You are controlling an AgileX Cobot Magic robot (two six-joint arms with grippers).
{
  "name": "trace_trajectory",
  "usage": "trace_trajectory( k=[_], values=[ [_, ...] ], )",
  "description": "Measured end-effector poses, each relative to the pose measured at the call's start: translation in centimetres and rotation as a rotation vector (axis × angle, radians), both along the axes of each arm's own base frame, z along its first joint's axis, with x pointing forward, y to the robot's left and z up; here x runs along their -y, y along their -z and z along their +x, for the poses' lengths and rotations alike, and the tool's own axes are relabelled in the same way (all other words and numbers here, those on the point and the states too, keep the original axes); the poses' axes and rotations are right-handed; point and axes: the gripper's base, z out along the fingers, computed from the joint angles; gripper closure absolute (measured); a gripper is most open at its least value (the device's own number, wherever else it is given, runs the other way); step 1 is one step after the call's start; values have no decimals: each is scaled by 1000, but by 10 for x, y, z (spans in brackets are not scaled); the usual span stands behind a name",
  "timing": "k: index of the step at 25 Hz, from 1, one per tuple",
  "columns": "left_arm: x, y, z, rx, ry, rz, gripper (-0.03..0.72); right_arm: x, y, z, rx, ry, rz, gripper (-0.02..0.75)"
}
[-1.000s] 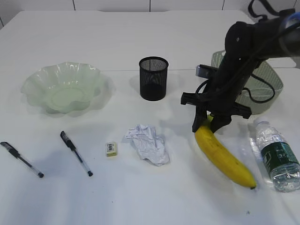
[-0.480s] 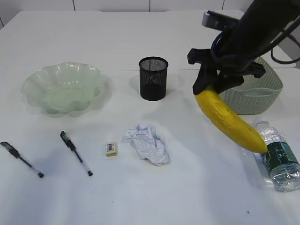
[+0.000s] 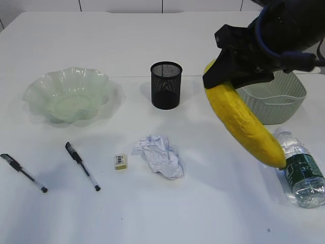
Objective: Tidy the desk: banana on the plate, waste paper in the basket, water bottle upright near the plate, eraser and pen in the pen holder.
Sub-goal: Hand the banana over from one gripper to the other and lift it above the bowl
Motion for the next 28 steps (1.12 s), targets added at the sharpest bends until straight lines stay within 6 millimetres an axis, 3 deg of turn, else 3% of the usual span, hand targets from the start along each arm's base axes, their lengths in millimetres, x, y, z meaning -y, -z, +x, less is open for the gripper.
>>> trace_trajectory(
  k=[5,10,15,24,28],
  values=[
    [2,0,0,-4,10,-16,275,-10,-4,-25,93,-109,203,498],
    [11,-3,-1,22,107,-79,276,-21,-18,-26,220,-178,410,498],
    [32,-12,3,139,312,-222,276,-27,-34,-27,296,-212,577,498],
    [54,-19,18,324,551,-428,276,-64,-38,-48,344,-377,617,498],
    [61,-20,19,359,670,-480,276,-68,-38,-51,352,-396,625,498]
  ],
)
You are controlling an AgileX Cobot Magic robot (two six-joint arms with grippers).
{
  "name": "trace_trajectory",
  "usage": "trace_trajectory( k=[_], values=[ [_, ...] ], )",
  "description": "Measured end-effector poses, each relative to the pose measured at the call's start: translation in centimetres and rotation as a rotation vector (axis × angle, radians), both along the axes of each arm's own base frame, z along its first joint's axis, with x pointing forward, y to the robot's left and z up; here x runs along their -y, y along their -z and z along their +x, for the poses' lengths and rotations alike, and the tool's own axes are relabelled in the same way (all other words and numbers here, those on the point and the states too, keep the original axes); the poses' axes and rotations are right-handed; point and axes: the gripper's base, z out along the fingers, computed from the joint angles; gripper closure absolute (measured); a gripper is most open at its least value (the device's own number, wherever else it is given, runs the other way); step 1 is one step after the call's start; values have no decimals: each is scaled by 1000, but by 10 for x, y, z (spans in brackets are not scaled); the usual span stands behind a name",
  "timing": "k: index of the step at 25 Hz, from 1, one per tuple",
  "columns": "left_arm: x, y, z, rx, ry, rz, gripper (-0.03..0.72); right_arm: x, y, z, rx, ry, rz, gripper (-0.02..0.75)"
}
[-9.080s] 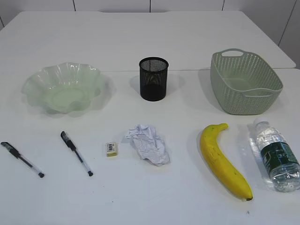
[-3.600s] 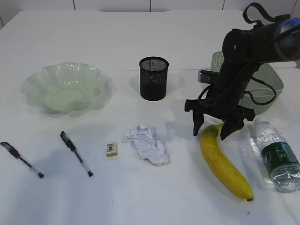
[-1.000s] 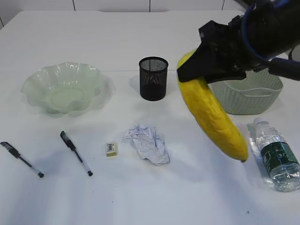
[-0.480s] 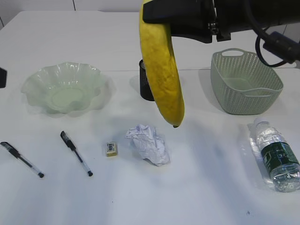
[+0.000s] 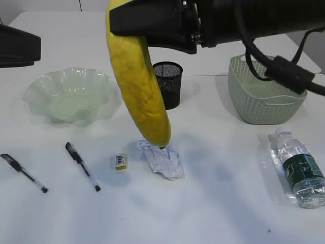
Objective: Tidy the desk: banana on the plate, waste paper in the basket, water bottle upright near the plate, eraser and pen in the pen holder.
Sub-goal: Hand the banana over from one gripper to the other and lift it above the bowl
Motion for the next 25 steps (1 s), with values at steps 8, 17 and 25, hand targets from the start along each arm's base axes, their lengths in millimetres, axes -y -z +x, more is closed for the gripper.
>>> trace_trajectory(
  k=[8,17,25],
  values=[
    [18,3,-2,96,197,-16,276,-1,-7,3,12,28,78,498],
    [63,11,6,162,180,10,95,-1,-9,4,15,34,105,498],
    [85,36,24,78,199,-11,62,-1,-13,4,12,43,144,498]
  ],
)
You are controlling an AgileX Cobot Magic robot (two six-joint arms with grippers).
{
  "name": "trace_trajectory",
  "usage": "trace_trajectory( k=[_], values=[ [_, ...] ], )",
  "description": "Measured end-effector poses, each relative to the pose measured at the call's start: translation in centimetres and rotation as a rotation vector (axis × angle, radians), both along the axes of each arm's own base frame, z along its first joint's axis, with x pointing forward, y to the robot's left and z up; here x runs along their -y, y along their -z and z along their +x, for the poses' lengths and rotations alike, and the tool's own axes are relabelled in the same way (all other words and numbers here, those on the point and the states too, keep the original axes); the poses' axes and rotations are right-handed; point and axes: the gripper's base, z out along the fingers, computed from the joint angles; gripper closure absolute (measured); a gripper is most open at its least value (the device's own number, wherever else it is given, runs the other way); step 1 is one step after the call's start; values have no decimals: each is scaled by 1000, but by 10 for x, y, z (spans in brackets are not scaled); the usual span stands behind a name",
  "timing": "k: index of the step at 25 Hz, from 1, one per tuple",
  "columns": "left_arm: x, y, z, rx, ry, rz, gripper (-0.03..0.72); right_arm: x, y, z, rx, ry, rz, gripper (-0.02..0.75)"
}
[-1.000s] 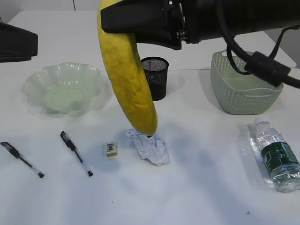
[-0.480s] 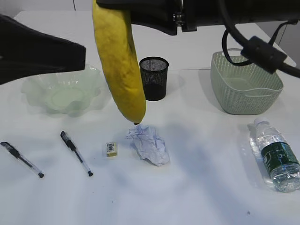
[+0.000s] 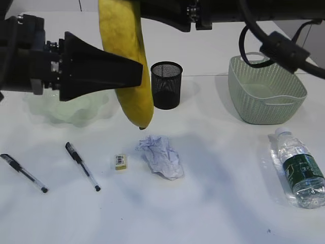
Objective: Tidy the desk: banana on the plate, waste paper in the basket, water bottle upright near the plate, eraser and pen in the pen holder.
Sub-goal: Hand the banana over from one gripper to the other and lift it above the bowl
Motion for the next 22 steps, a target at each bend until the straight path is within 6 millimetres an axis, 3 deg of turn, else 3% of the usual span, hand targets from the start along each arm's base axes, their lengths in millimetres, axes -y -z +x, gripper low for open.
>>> trace_trajectory(
  k=[15,22],
  values=[
    [7,-5,8,73,17,-129,136,0,0,0,0,1,6,498],
    [8,-5,5,93,52,-127,386,0,0,0,-5,-1,6,498]
  ],
)
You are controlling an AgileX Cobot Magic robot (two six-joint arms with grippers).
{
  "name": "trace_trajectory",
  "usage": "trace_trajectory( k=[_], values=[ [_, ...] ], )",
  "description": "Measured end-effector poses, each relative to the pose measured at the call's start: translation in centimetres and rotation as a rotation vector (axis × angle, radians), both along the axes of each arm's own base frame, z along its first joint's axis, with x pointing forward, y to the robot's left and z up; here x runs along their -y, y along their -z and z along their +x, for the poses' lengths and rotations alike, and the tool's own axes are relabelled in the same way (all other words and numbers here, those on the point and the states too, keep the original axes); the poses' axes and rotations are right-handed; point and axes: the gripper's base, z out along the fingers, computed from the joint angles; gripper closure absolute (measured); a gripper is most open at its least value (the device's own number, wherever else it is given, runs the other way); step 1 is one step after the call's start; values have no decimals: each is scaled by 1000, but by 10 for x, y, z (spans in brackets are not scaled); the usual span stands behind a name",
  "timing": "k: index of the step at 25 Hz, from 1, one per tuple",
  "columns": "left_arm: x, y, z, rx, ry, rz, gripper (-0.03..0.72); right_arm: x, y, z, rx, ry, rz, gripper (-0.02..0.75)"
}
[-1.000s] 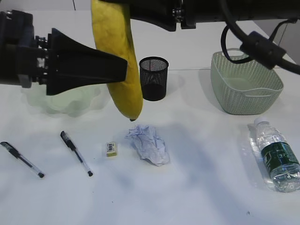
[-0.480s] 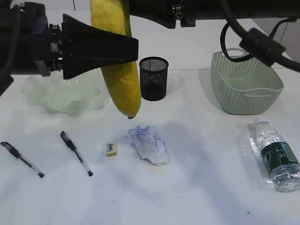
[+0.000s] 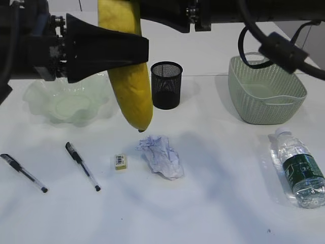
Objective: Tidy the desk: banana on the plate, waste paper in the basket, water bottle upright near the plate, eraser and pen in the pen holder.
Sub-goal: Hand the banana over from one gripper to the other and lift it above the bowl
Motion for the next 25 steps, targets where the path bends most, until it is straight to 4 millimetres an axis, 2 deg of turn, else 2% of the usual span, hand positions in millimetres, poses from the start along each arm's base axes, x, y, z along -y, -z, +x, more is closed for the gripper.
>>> trace_trajectory(
  k=[7,11,14,20,25],
  values=[
    [0,0,-1,5,12,6,427,0,1,0,-8,3,-12,494],
    [0,0,-1,5,12,6,430,0,2,0,-18,3,-12,459],
    [0,1,0,6,0,12,432,0,2,1,-18,10,-15,415],
    [-2,4,4,28,-43,48,434,1,5,3,-6,33,-48,266],
    [-4,6,8,40,-90,74,435,1,10,3,16,35,-118,240]
  ],
)
